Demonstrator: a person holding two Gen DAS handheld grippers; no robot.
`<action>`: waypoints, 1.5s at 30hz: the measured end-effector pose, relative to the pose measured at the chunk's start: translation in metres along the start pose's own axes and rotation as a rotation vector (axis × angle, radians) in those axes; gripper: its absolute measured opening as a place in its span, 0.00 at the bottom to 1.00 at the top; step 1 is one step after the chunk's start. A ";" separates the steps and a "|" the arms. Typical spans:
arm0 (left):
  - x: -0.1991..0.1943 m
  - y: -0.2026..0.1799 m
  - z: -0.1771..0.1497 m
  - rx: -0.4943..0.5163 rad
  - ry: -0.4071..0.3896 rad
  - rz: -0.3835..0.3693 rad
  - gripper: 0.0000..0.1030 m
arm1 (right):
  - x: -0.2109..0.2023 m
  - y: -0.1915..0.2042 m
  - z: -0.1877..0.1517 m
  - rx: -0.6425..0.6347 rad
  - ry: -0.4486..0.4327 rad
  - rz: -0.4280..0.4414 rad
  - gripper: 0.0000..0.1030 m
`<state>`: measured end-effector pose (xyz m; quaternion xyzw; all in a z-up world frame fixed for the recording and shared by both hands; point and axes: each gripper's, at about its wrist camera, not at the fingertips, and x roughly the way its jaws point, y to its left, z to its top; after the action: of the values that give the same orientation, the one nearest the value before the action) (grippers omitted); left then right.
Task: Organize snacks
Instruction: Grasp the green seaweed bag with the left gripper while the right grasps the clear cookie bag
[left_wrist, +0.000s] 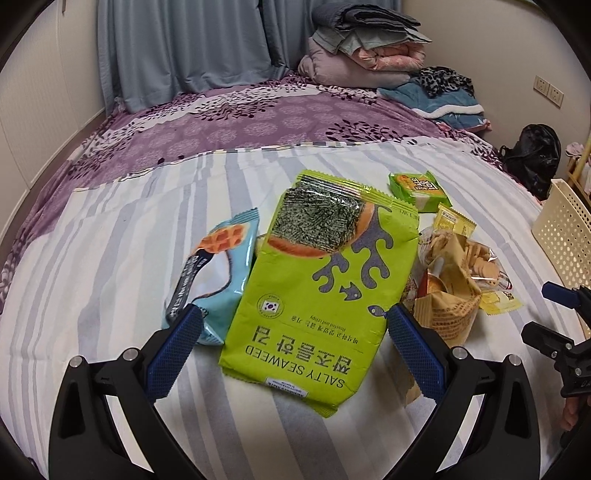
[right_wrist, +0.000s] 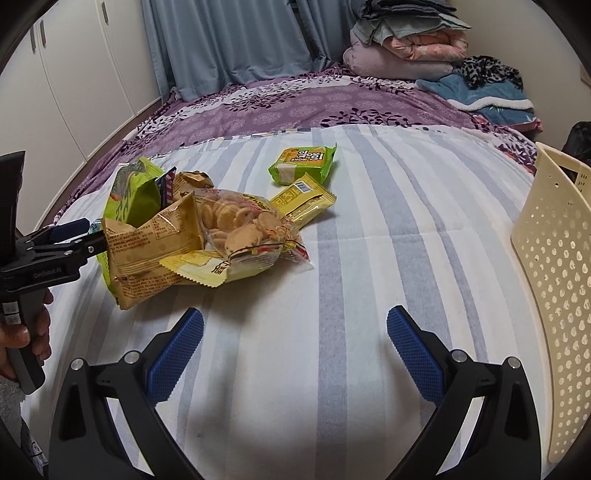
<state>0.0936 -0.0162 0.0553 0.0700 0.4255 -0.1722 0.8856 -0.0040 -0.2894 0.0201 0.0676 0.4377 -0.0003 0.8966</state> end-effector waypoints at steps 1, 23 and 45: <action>0.001 -0.001 -0.001 0.004 -0.004 -0.002 0.98 | 0.000 -0.001 0.001 0.001 -0.001 0.002 0.95; -0.015 0.012 -0.008 0.016 -0.007 0.029 0.98 | 0.053 0.028 0.058 -0.207 0.020 0.120 0.91; 0.019 -0.002 0.013 0.038 0.010 -0.019 0.81 | 0.054 0.029 0.052 -0.221 0.042 0.163 0.55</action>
<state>0.1131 -0.0265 0.0486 0.0836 0.4271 -0.1884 0.8804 0.0716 -0.2639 0.0126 0.0039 0.4468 0.1221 0.8862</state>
